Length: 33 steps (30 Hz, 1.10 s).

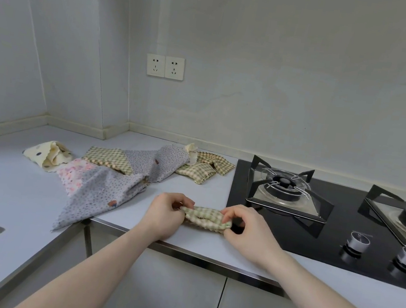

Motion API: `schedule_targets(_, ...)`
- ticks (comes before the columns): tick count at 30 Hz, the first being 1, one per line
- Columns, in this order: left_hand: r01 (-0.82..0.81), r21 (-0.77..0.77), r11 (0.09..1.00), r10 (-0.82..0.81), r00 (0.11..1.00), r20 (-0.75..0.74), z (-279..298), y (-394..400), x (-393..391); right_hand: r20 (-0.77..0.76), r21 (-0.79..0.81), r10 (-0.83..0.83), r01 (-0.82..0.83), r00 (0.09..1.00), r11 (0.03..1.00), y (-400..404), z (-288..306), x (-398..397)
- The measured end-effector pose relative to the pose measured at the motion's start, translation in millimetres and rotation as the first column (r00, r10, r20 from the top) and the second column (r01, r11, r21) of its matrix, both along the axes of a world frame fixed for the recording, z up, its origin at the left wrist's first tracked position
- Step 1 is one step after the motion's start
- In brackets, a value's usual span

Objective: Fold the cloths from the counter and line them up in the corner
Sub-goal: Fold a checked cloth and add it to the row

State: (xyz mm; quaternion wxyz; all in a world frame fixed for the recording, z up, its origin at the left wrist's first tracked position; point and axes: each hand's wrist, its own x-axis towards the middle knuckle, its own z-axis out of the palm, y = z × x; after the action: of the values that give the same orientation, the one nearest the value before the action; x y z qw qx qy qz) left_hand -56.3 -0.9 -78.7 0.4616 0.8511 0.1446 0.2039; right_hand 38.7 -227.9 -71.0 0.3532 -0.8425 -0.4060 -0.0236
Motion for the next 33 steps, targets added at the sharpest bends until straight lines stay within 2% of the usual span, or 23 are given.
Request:
schedule_targets(5,0.016,-0.013,1.0,-0.016,0.999,0.028,2.1,-0.8,-1.0,0.095,0.044,0.008,-0.012,0.995,0.999,-1.4,-15.9,-5.2)
schedule_targets(8,-0.012,0.026,1.0,0.013,1.0,-0.017,0.5,-0.8,1.7,0.092,0.03,-0.005,0.002,0.996,1.0,-1.0,-17.2,-7.8)
schedule_targets(11,-0.051,0.201,0.978,0.063,0.997,-0.051,-6.7,2.3,6.7,0.078,0.023,-0.012,0.011,0.997,1.0,-0.6,-15.2,-10.8)
schedule_targets(14,-0.009,0.404,0.915,0.073,0.987,-0.144,-9.7,-0.8,11.1,0.06,0.026,-0.028,0.026,0.998,0.999,-0.8,-13.6,-11.9)
schedule_targets(16,0.022,0.453,0.891,0.068,0.981,-0.181,-9.4,-3.6,12.6,0.054,0.028,-0.025,0.024,0.998,0.999,-0.6,-13.4,-11.2)
schedule_targets(18,0.022,0.41,0.912,0.052,0.984,-0.168,-8.4,-2.1,10.8,0.043,0.029,-0.024,0.023,0.999,0.999,-1.1,-13.5,-10.7)
schedule_targets(24,0.033,0.098,0.995,-0.03,0.999,-0.026,2.3,-5.3,-2.5,-0.053,0.091,-0.029,0.034,0.998,0.995,-6.4,-13.2,-10.3)
schedule_targets(28,0.089,0.043,0.995,-0.089,0.996,0.01,1.9,-6.1,-4.0,-0.059,0.071,-0.035,0.04,0.998,0.997,-8.0,-19.3,-10.5)
schedule_targets(33,0.102,-0.048,0.994,-0.104,0.994,-0.039,5.6,-5.9,-1.5,-0.134,0.035,-0.065,0.07,0.989,0.997,-6.5,-24.7,-6.6)
